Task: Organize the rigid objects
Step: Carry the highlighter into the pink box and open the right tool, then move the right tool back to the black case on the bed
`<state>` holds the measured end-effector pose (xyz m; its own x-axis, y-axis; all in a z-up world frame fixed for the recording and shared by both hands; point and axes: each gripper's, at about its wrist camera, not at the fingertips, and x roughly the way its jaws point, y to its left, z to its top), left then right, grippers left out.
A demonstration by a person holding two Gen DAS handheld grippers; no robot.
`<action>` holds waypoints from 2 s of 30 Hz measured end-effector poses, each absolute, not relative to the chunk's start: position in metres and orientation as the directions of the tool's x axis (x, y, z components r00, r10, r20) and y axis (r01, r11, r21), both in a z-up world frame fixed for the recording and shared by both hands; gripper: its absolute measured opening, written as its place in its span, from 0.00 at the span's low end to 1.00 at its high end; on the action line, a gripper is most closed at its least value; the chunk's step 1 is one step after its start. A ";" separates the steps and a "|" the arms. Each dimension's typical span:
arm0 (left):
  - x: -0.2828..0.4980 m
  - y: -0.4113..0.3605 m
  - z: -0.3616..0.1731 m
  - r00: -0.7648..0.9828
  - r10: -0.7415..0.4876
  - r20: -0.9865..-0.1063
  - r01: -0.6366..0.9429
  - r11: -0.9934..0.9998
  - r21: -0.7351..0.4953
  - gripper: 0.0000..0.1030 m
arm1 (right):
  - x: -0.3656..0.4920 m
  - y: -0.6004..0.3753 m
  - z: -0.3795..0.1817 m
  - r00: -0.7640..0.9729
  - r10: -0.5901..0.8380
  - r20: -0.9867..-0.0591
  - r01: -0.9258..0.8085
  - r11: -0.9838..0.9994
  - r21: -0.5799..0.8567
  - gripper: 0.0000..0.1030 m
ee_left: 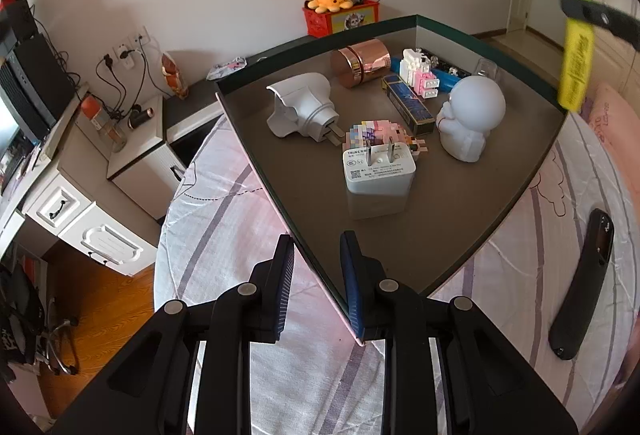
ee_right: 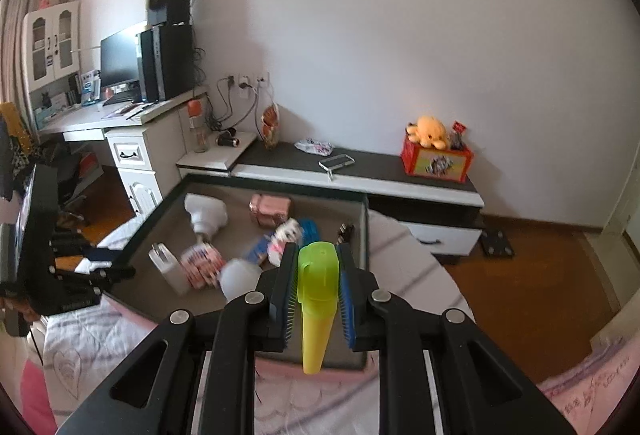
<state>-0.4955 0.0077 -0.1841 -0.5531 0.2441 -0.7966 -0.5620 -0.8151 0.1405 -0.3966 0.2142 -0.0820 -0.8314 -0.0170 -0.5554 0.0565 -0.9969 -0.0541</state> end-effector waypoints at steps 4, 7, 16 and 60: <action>-0.495 0.008 -0.184 -0.553 0.244 -0.797 -0.563 -0.814 0.141 0.23 | -0.412 0.201 -0.086 -0.821 -0.038 -0.569 0.088 -0.994 -0.060 0.18; -0.496 0.007 -0.184 -0.551 0.246 -0.797 -0.565 -0.813 0.140 0.24 | -0.418 0.200 -0.097 -0.804 -0.053 -0.593 0.097 -0.994 -0.044 0.17; -0.495 0.007 -0.185 -0.552 0.246 -0.797 -0.568 -0.811 0.142 0.24 | -0.423 0.211 -0.132 -0.750 -0.065 -0.659 0.086 -0.996 0.000 0.18; -0.362 -0.021 -0.147 -0.672 0.195 -0.714 -0.412 -0.900 0.142 0.83 | -0.302 0.231 -0.172 -0.594 -0.191 -0.782 0.390 -0.918 -0.072 0.67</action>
<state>-0.3622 -0.0207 -0.1468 -0.6722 0.1949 -0.7143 -0.4122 -0.8999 0.1423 -0.3021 0.2308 -0.1718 -0.5936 -0.1911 -0.7817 0.3901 -0.9180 -0.0718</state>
